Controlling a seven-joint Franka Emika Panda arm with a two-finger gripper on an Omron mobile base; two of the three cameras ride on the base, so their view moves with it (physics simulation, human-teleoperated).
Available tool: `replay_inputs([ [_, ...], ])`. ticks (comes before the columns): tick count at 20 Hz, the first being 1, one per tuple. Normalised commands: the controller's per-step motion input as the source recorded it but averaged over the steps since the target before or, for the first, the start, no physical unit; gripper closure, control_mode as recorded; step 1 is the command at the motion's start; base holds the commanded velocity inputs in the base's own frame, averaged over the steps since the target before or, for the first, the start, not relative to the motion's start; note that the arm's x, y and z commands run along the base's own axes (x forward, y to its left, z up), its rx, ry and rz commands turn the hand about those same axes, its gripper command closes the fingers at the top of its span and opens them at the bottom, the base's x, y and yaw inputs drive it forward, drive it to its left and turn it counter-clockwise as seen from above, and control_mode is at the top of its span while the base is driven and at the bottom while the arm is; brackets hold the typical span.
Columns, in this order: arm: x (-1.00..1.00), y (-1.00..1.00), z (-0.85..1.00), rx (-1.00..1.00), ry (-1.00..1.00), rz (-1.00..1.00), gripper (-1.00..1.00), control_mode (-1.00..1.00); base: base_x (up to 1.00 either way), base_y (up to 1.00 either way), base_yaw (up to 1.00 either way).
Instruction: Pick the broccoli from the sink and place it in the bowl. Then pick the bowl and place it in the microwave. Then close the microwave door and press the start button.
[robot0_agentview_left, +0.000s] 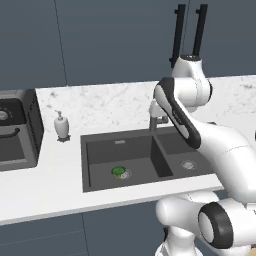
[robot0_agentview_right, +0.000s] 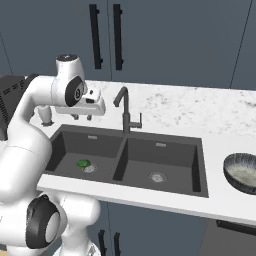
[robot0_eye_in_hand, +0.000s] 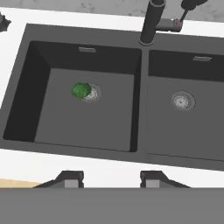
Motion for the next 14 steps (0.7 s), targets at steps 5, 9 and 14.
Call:
replay_inputs([
  [5,-0.48,0.03,-0.04,0.00,-0.01,0.00,-1.00,-1.00,0.00,0.00,0.00],
  [9,-0.92,0.14,-0.15,0.00,-0.02,0.00,-1.00,-1.00,0.00,0.00,0.00],
  [14,-0.39,0.38,-0.60,0.07,-0.10,-0.09,-1.00,-1.00,0.00,0.00,0.00],
])
